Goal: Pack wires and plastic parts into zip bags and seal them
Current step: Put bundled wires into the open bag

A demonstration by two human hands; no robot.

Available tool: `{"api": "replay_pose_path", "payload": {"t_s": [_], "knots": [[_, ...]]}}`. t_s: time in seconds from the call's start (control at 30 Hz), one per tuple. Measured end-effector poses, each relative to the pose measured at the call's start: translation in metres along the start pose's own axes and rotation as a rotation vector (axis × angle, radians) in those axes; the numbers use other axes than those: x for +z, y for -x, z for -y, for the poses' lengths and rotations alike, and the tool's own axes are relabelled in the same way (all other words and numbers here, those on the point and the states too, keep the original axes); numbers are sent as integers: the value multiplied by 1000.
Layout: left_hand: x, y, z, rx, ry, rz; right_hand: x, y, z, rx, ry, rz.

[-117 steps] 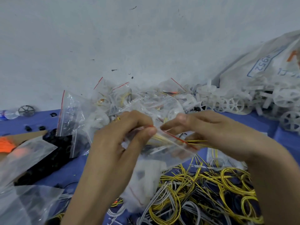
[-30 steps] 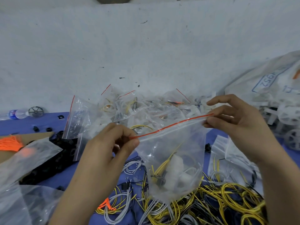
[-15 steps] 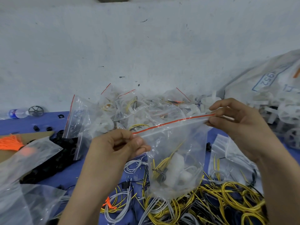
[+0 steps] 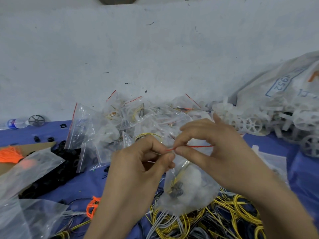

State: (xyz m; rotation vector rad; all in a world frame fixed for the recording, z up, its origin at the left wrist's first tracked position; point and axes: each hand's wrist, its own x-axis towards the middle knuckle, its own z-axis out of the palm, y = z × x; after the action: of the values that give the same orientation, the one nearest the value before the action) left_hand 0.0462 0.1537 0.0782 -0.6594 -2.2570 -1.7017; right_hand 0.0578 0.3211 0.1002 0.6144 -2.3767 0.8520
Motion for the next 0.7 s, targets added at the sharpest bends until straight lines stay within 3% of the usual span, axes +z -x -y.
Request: {"api": "replay_pose_path", "payload": {"t_s": [0.2,0.53,0.7], "knots": [[1,1,-2,23,-35,13,-4,0,-2,-6,-21,88],[-2,-2,2,105,-134,-77,1,-1,-4,-20,18,48],[-1,-2,-2,216,-261,-29,1,-1,-1,-29,33,51]]}}
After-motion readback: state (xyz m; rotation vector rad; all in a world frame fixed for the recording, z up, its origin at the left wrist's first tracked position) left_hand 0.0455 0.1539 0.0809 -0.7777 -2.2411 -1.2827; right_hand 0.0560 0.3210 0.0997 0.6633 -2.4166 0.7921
